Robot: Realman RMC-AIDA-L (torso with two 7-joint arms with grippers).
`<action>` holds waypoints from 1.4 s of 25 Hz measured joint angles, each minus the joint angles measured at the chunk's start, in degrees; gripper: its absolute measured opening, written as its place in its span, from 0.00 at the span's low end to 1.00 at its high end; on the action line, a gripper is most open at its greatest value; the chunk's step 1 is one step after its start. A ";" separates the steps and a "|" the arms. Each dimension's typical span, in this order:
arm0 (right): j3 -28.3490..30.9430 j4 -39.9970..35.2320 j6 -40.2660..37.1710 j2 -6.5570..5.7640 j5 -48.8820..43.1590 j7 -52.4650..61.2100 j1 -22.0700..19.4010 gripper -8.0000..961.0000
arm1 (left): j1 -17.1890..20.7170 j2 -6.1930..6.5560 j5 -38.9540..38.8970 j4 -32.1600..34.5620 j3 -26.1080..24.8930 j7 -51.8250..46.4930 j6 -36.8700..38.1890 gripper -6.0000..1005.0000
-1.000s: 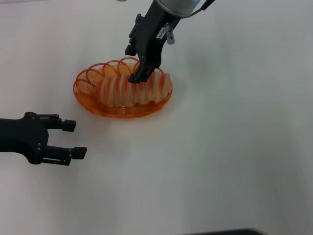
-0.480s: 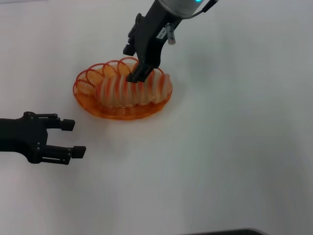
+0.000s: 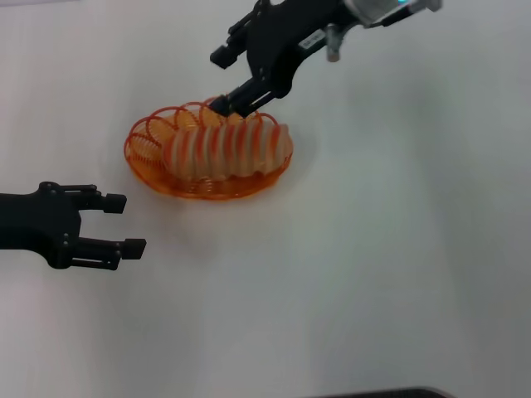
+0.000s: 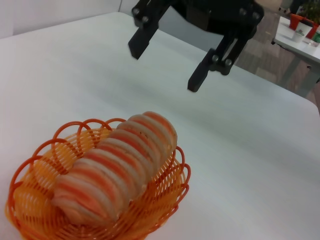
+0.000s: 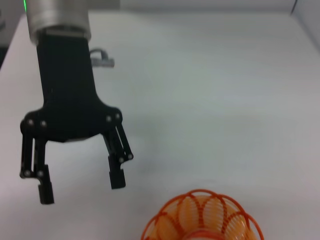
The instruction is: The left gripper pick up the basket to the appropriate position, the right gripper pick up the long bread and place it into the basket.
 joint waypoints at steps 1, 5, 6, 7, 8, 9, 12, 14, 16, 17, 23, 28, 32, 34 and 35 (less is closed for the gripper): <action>1.21 -0.13 -0.23 0.00 1.21 -1.38 -1.23 0.72 | -0.03 0.00 -0.06 -0.01 0.00 0.00 -0.05 0.84; 6.57 -0.38 -2.54 -0.14 4.81 -6.74 -5.62 0.72 | -0.05 -0.11 -0.53 -0.09 -0.05 0.00 -0.43 0.84; 7.98 -0.42 -3.28 -0.13 5.47 -8.18 -6.69 0.72 | -0.04 -0.15 -0.88 -0.10 -0.10 0.02 -0.71 0.84; 9.61 -0.44 -4.54 -0.07 6.05 -10.02 -8.12 0.72 | -0.02 -0.16 -1.09 -0.09 -0.13 0.04 -0.86 0.84; 10.83 -0.47 -5.38 -0.05 6.54 -11.51 -9.31 0.72 | 0.08 -0.17 -1.67 -0.09 -0.19 0.06 -1.05 0.84; 12.06 -0.48 -6.35 -0.04 7.01 -12.80 -10.48 0.72 | 0.18 -0.17 -2.11 -0.10 -0.21 0.08 -1.18 0.84; 15.49 -0.51 -9.44 -0.19 8.73 -16.14 -14.82 0.72 | 0.30 -0.18 -2.92 -0.10 -0.70 0.15 -1.37 0.84; 18.12 -0.52 -12.60 -0.48 10.66 -18.71 -18.84 0.72 | 0.30 -0.18 -3.06 -0.09 -1.67 0.27 -1.48 0.84; 19.28 -0.53 -14.00 -0.54 11.49 -19.84 -20.53 0.72 | 0.29 -0.18 -3.14 -0.09 -3.61 0.75 -1.56 0.84; 20.40 -0.52 -15.29 -0.56 12.12 -20.87 -21.98 0.72 | 0.32 -0.18 -3.14 -0.09 -4.37 0.95 -1.58 0.84; 25.32 -0.45 -19.53 -0.47 13.22 -26.02 -30.14 0.72 | 0.71 -0.23 -3.16 -0.08 -8.45 1.85 -2.08 0.84; 26.36 -0.29 -19.59 -0.22 12.57 -27.22 -35.62 0.72 | 1.82 -0.47 -3.71 -0.08 -10.22 2.83 -2.62 0.84; 28.77 -0.09 -19.34 0.00 12.50 -28.26 -39.28 0.72 | 3.10 -0.35 -5.92 -0.08 -10.51 3.46 -2.11 0.84; 30.82 0.07 -19.19 0.05 12.51 -29.11 -40.27 0.72 | 3.59 -0.33 -6.67 -0.07 -10.53 3.89 -1.76 0.84; 31.76 0.17 -19.13 0.08 12.50 -29.55 -40.58 0.72 | 3.59 -0.33 -6.67 -0.07 -10.53 3.89 -1.76 0.84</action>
